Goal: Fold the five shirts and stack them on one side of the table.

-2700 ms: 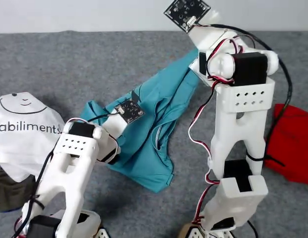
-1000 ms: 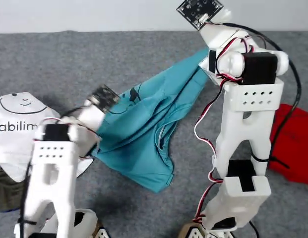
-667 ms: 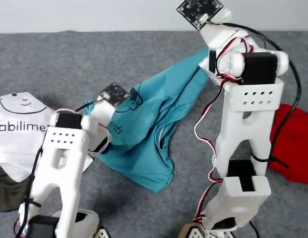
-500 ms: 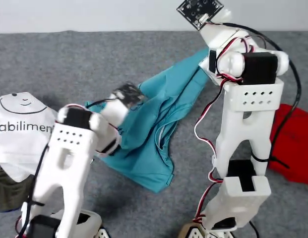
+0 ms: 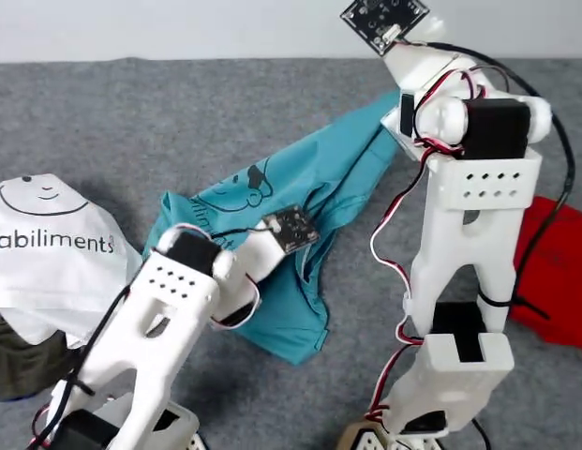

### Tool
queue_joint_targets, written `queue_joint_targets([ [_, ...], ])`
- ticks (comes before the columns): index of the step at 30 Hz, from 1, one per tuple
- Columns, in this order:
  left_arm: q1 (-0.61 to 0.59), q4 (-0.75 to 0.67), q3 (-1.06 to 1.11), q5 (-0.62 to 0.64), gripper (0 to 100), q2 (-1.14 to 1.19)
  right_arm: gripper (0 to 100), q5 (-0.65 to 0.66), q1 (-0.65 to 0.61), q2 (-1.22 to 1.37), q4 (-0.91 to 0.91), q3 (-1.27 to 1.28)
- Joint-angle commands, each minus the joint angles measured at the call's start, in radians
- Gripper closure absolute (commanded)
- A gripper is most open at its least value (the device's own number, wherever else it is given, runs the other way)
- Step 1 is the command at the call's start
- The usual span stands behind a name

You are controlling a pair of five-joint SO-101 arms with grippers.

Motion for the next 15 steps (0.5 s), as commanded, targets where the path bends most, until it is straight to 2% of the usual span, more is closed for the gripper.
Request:
queue_joint_targets([
  [1, -0.002, -0.135, 0.065, 0.009, 92, -0.031, 98.5, 0.005, 0.016, -0.05, 0.038, -0.057],
  [7, -0.124, -0.239, 0.071, 0.003, 91, 0.104, 98.5, 0.005, 0.012, -0.05, 0.038, -0.057],
  [12, -0.219, -0.265, -0.047, 0.003, 84, 0.316, 98.5, 0.005, 0.012, -0.05, 0.038, -0.057],
  [15, -0.241, -0.261, -0.128, 0.005, 84, 0.382, 98.4, 0.005, 0.013, -0.05, 0.038, -0.057],
])
